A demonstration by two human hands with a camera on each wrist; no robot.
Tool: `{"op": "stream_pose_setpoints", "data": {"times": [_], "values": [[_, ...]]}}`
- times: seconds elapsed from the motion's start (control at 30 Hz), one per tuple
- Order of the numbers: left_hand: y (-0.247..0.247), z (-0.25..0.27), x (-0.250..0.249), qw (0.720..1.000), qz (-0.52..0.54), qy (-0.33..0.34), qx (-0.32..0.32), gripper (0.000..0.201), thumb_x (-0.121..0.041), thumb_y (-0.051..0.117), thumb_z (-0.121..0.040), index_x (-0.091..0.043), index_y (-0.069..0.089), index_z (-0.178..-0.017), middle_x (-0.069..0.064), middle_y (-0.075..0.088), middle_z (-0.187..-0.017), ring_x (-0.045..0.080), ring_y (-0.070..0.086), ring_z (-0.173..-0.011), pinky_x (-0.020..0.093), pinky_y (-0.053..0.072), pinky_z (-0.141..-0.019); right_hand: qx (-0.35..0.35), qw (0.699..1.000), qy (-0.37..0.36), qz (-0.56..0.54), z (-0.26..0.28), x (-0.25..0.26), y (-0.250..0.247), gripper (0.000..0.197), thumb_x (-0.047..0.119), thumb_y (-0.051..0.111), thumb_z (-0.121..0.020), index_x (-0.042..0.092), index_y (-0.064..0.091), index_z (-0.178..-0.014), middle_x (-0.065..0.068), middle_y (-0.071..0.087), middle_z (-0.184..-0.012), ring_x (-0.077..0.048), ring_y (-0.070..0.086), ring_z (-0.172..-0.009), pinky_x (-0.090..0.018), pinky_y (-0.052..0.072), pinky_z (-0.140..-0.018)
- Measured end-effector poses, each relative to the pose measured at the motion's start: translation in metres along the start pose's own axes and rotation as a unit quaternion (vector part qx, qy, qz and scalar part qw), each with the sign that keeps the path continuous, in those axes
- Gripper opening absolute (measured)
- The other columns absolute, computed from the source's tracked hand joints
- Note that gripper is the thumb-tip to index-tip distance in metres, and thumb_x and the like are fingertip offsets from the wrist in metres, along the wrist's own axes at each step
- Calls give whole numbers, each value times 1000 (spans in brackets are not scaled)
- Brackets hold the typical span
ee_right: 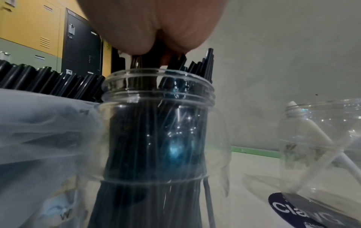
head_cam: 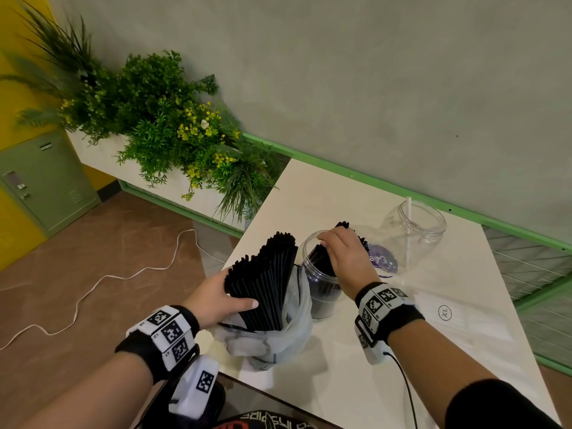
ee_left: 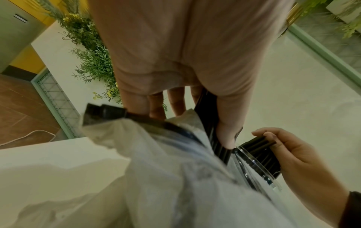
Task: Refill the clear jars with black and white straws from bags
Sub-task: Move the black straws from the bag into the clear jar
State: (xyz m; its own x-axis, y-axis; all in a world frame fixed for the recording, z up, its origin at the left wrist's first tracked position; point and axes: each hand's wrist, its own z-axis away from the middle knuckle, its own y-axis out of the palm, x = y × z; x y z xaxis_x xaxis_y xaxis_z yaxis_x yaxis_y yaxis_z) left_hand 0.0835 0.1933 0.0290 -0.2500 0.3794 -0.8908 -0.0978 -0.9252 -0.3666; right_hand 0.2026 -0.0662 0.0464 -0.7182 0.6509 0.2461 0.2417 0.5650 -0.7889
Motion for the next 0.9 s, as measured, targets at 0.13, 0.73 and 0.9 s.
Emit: {"op": "stream_pose_setpoints", "data": {"times": [0.13,0.73,0.9], "values": [[0,2,-2,1000,4,5,-4,64,-56,75,-43,-43,54,-102,-17,65,-106,1,60,-101,27,47,-91,1,997,-13,72,1,0,0,26,20,42,-97,11,66,-96,0,63,-92,-20,43,-83,-37,40,-74],[1,5,-7,1000,-8,12,-13,44,-17,82,-72,-39,54,-97,-19,64,-101,-6,58,-96,12,44,-77,17,997,-52,47,-29,-11,-9,43,38,42,-97,6,59,-74,-6,52,-75,-23,46,-70,-30,37,-67],[1,6,-8,1000,-5,10,-14,44,-17,82,-72,-39,53,-97,-18,64,-102,-5,58,-96,14,45,-78,0,1000,13,23,-53,-15,-13,10,11,61,-91,2,61,-89,-13,54,-89,-25,49,-82,-32,42,-73]]}}
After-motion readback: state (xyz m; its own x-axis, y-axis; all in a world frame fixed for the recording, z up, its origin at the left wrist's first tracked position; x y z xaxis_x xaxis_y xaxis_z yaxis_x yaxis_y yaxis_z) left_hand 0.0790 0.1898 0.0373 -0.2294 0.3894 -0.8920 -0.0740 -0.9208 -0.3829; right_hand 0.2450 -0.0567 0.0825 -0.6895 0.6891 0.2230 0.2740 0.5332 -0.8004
